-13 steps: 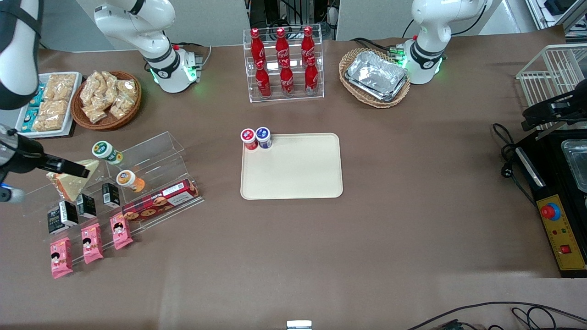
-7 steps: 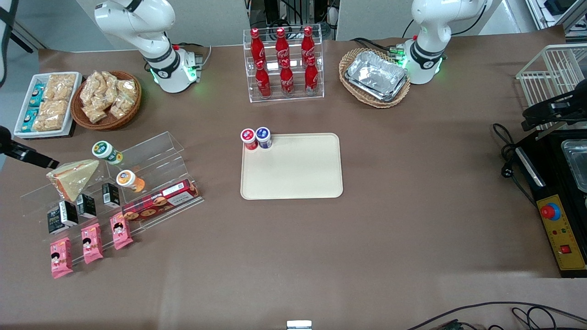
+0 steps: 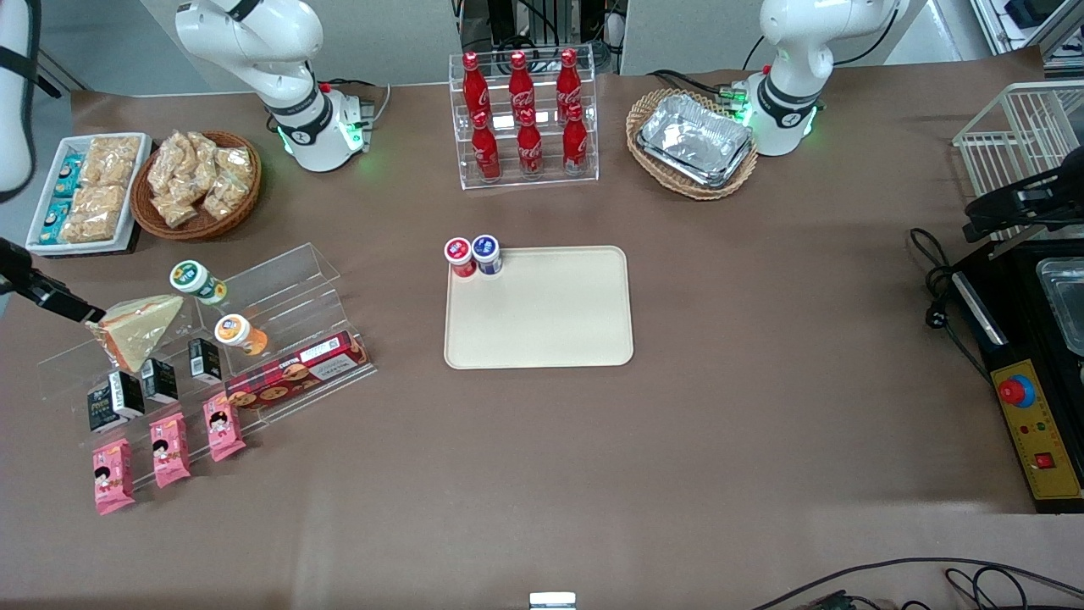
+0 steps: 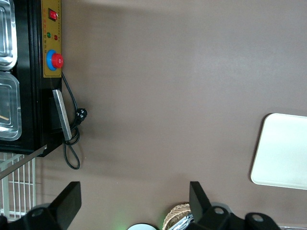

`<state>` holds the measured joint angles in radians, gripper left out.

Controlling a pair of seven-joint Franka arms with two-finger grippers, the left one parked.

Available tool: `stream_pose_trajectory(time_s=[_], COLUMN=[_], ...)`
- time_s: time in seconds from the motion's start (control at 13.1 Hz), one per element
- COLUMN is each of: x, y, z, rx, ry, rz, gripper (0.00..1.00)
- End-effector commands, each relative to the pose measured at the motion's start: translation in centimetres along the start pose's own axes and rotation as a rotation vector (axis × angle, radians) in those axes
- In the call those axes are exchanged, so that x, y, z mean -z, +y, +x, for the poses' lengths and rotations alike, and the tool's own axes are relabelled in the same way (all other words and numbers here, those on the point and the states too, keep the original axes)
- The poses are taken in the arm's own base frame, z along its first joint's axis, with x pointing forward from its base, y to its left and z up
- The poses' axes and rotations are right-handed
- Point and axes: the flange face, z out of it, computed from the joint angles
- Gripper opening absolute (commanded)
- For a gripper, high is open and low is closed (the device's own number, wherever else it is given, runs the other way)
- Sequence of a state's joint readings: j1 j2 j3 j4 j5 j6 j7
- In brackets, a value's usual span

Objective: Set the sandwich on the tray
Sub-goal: 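Lower the right gripper onto the triangular sandwich and close on it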

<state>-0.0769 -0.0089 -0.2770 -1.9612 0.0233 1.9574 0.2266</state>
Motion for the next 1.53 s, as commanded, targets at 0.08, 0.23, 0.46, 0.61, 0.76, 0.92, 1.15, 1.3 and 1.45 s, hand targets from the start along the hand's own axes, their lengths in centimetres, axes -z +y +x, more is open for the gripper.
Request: stream_pose_trajectory(time_s=[0.08,0.23,0.46,0.61,0.76,0.92,1.15,1.3,1.45], x=[-3.0,-4.3,-7.0,-7.9,-8.5,-9.1,-9.9,-10.1,-10.1], y=[1.0,1.0,1.0,0.9,0.9,0.9,0.8,0.8,0.3], z=[-0.2,0.2,0.3,0.3,0.5,0.7,0.9,0.9,0.8], rx=[-0.038,-0.041,-0.04,-0.038,-0.038,-0.037,-0.025,-0.021,-0.011], ry=[0.039,0.05,0.067,0.071,0.066,0.071,0.068,0.067,0.064], rz=[0.006,0.004,-0.001,-0.004,-0.009,-0.012,-0.019,-0.021,-0.024], gripper=[1.0,1.0,1.0,1.0,1.0,1.0,0.98,0.81,0.53])
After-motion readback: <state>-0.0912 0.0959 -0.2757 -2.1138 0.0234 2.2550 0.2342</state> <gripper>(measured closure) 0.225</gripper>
